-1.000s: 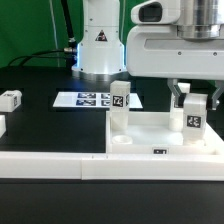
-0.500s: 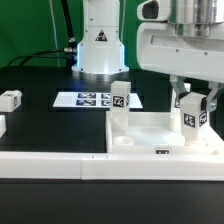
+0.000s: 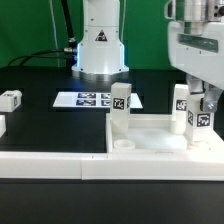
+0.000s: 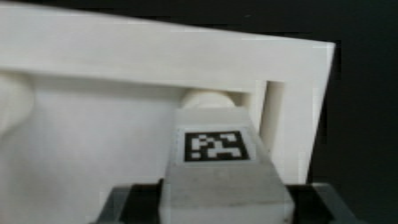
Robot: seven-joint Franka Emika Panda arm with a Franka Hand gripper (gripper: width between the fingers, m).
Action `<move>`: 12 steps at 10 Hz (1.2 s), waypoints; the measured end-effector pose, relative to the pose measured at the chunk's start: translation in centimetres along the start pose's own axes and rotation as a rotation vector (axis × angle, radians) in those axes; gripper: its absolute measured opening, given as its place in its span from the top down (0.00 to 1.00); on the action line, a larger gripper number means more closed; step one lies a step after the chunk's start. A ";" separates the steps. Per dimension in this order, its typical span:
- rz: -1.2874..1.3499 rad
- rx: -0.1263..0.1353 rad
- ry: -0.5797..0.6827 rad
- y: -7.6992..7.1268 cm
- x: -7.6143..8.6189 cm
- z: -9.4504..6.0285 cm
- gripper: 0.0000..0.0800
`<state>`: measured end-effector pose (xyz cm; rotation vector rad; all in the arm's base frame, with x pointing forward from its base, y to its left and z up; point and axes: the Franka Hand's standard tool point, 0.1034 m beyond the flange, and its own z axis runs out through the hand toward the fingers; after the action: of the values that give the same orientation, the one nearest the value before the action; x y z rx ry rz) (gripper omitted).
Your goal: Assemble square table
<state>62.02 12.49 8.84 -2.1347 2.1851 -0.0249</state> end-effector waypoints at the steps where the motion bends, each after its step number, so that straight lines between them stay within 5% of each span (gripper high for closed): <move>1: 0.059 0.003 -0.002 0.0 -0.4 0.1 0.64; 6: 0.271 0.010 -0.022 -0.6 -0.4 0.0 0.64; 8: 0.163 0.005 -0.023 -0.6 -0.2 -0.1 0.30; 9: 0.039 -0.014 -0.028 -0.5 0.2 -0.4 0.30; 10: -0.173 -0.079 -0.030 -0.2 0.2 -0.8 0.21; 12: -0.327 -0.079 -0.035 -0.3 0.1 -0.9 0.19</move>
Offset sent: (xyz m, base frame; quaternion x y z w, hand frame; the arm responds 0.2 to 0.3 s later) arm 0.0140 -0.0031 0.0032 -0.0043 -0.0066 0.1892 0.9819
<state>62.21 12.36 9.72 -2.4912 1.8238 0.0780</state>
